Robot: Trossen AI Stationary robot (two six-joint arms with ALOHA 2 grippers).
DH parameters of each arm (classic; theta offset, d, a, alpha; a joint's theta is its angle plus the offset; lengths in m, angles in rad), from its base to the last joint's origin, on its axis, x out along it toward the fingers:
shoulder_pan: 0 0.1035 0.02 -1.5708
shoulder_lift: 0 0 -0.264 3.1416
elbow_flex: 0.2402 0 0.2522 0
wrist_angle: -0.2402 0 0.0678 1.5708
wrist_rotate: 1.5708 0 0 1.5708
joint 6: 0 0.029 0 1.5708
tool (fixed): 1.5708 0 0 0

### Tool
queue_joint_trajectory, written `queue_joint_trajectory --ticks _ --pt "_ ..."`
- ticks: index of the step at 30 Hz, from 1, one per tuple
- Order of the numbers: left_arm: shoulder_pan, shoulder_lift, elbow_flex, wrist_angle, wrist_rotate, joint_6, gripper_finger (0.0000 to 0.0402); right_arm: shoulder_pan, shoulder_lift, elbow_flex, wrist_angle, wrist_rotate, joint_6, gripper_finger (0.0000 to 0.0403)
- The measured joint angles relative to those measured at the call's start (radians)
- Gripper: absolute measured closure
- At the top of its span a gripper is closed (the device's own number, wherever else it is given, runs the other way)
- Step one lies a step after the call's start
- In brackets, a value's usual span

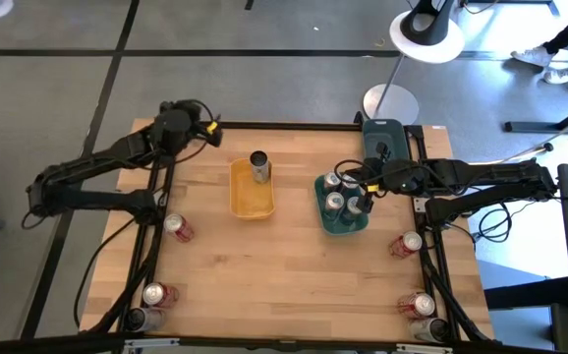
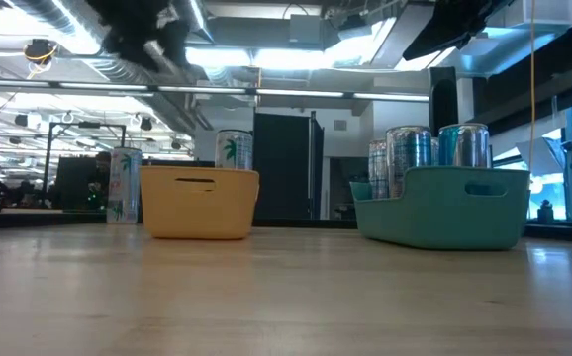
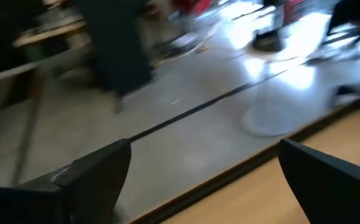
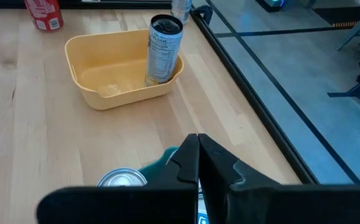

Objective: Sort soda cans
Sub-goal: Put the top white-pink soda can into the yellow bin

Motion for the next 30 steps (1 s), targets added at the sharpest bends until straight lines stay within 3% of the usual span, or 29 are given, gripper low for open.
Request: queue_joint_trajectory --ticks 6,17,20,26,30 --pt "0.11 0.0 0.0 -0.135 -0.035 -0.077 0.0004 0.0 0.0 0.0 0.0 0.0 0.0 0.0397" --pt "0.122 0.001 0.0 -0.155 -0.033 -0.032 0.0004 0.0 0.0 0.0 0.0 0.024 0.0 0.0397" --pt "0.122 0.002 0.0 -0.154 -0.03 -0.092 0.0004 0.0 0.0 0.0 0.0 0.014 0.004 0.0397" --pt "0.123 0.048 0.006 -0.1 0.111 -0.163 0.0004 0.0 0.0 0.0 0.0 0.026 -0.007 0.0397" --pt "0.141 0.111 0.102 -0.156 0.121 -0.144 0.0004 0.0 0.0 0.0 0.001 0.042 -0.022 0.0397"
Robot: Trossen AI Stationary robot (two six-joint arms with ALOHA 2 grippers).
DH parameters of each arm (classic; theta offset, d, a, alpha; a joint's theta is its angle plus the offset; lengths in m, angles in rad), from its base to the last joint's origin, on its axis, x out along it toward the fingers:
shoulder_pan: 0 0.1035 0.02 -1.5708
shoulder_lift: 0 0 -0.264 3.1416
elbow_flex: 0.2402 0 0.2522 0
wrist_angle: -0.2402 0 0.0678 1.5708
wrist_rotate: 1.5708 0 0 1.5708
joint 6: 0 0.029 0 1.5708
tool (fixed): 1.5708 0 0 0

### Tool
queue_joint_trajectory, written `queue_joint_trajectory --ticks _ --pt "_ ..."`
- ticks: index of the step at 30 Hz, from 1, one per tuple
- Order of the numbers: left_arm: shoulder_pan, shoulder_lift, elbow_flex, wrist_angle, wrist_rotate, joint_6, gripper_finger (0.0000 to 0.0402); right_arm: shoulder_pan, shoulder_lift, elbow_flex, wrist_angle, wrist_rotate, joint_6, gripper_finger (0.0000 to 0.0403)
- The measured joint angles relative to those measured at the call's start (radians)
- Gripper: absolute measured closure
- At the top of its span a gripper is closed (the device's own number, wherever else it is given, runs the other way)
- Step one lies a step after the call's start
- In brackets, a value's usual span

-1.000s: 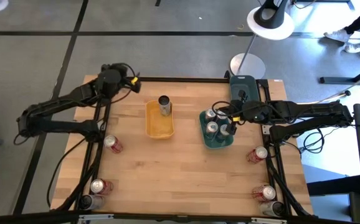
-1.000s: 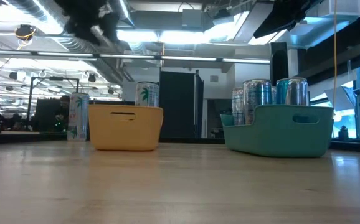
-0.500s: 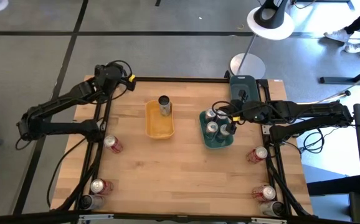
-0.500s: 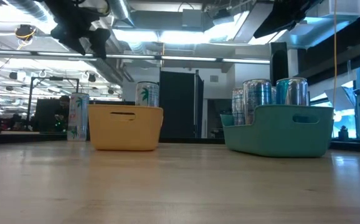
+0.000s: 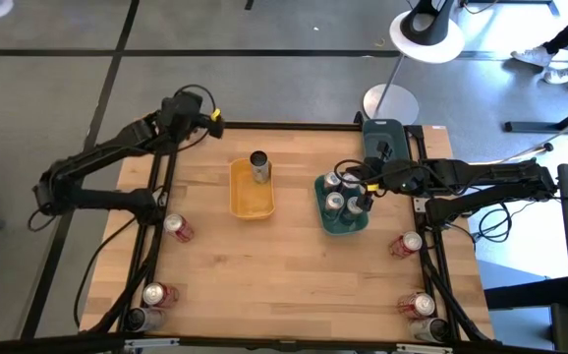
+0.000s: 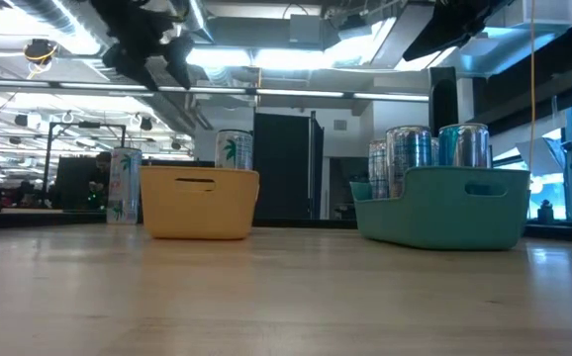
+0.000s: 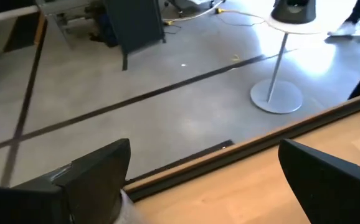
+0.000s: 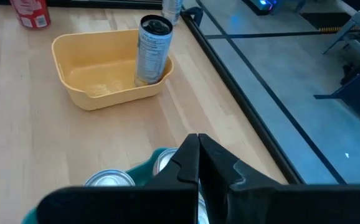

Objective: Sort soda cans
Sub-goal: Put the top white-pink soda can into the yellow bin

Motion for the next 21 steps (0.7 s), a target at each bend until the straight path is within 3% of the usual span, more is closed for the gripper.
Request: queue_joint_trajectory --ticks 8,21 --pt "0.108 0.169 0.227 -0.343 -0.001 -0.031 0.0005 0.0 0.0 0.0 0.0 0.0 0.0 0.0397" --pt "0.226 0.332 0.244 -0.507 -0.013 -0.054 0.0005 0.0 0.014 -0.058 0.034 0.0 0.02 0.0397"
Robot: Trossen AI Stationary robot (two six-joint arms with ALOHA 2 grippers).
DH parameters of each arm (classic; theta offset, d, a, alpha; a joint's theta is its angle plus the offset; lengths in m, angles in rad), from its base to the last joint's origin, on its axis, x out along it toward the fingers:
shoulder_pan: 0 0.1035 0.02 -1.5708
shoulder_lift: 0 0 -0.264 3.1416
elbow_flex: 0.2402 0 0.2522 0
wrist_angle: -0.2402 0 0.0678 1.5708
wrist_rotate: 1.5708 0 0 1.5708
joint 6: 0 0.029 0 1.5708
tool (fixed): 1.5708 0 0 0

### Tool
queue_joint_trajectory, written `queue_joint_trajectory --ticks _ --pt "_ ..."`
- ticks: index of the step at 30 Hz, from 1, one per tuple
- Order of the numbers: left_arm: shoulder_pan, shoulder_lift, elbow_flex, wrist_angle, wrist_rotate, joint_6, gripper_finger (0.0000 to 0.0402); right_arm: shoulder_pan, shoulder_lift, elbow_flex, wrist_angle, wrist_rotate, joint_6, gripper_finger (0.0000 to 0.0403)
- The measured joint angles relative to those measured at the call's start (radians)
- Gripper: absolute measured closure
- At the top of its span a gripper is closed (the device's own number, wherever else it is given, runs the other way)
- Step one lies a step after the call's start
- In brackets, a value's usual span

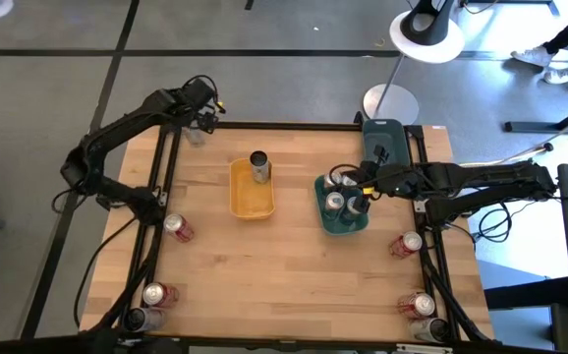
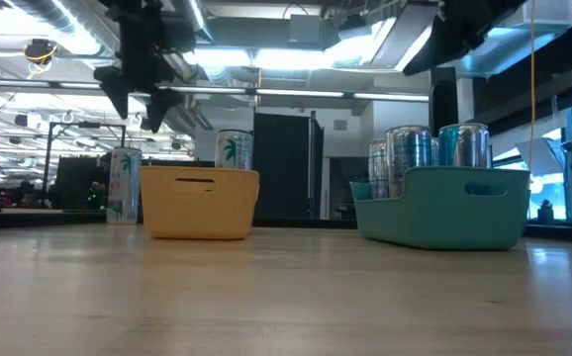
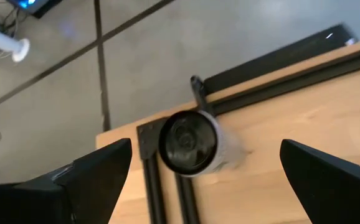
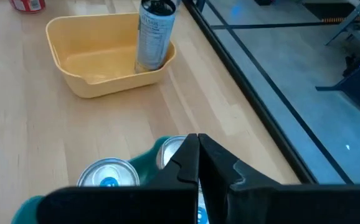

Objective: Sort soda cans
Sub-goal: Put the top white-pink soda can into the yellow bin

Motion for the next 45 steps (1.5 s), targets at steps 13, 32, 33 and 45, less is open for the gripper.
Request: queue_joint_trajectory --ticks 13,32,33,45 --pt "0.059 0.073 0.0 -0.015 -0.016 -0.023 0.0005 0.0 0.0 -0.03 0.026 0.0 0.009 0.0397" --pt "0.098 0.221 0.0 -0.006 -0.021 -0.029 0.0005 0.0 0.0 -0.031 0.025 -0.027 0.01 0.0397" --pt "0.099 0.229 0.0 -0.006 -0.021 -0.029 0.0005 0.0 0.0 -0.031 0.024 -0.027 0.01 0.0397" --pt "0.116 0.309 0.0 0.002 -0.019 0.009 0.0005 0.0 0.0 -0.031 0.02 -0.027 0.01 0.0397"
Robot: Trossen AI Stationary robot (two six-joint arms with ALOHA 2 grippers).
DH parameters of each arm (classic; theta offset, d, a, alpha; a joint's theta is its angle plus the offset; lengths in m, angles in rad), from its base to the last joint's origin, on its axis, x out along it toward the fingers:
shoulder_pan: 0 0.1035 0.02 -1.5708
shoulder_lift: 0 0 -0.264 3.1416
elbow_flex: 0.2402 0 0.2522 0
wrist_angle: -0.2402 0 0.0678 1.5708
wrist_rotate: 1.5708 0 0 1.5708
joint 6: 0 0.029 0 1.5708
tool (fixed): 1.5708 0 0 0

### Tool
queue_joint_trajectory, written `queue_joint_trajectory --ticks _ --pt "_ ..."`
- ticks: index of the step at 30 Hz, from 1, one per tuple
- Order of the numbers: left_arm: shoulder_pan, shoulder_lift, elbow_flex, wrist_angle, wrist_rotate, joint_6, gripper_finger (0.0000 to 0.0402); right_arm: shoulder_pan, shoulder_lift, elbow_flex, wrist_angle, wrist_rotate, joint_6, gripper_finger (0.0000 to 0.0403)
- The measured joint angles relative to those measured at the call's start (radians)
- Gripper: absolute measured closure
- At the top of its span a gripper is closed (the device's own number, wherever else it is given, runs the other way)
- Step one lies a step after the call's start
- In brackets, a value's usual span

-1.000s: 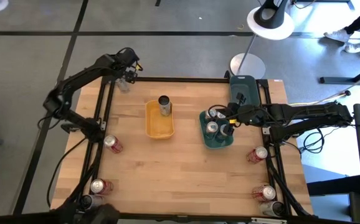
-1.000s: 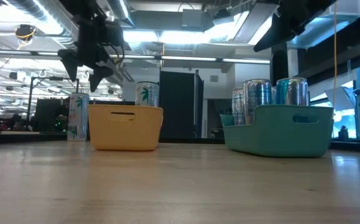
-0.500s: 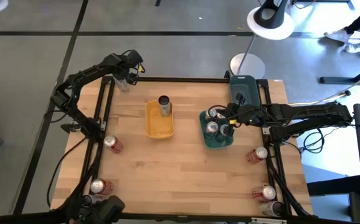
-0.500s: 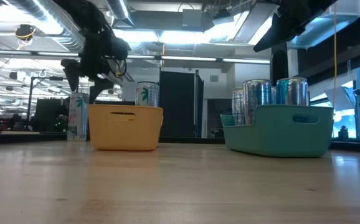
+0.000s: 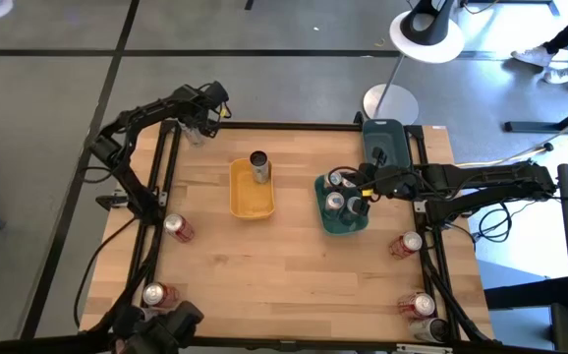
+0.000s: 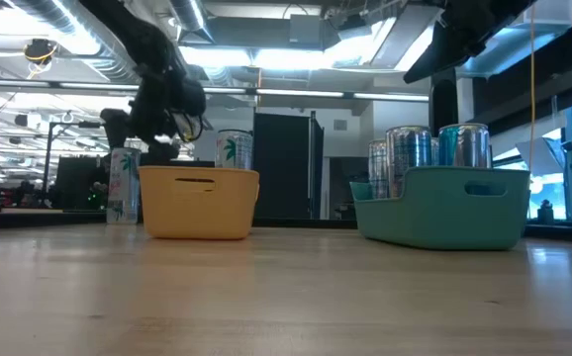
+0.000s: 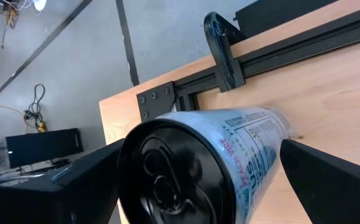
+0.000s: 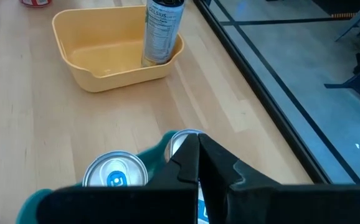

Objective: Sort soda cans
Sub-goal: Put the top white-pink soda can into the yellow bin

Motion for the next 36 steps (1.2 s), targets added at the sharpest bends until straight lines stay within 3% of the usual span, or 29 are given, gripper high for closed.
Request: queue_joint_trajectory --ticks 11,23,36 --pt "0.011 0.005 0.0 0.014 0.019 0.04 0.0007 0.0 0.0 0.0 -0.002 0.0 0.0 0.0397" --pt "0.044 0.0 0.004 0.033 0.082 0.103 0.0061 0.0 0.0 0.0 -0.002 -0.01 0.0 0.0397" --pt "0.044 0.002 0.003 0.029 0.091 0.107 0.0065 0.0 0.0 0.0 -0.002 -0.017 0.008 0.0397"
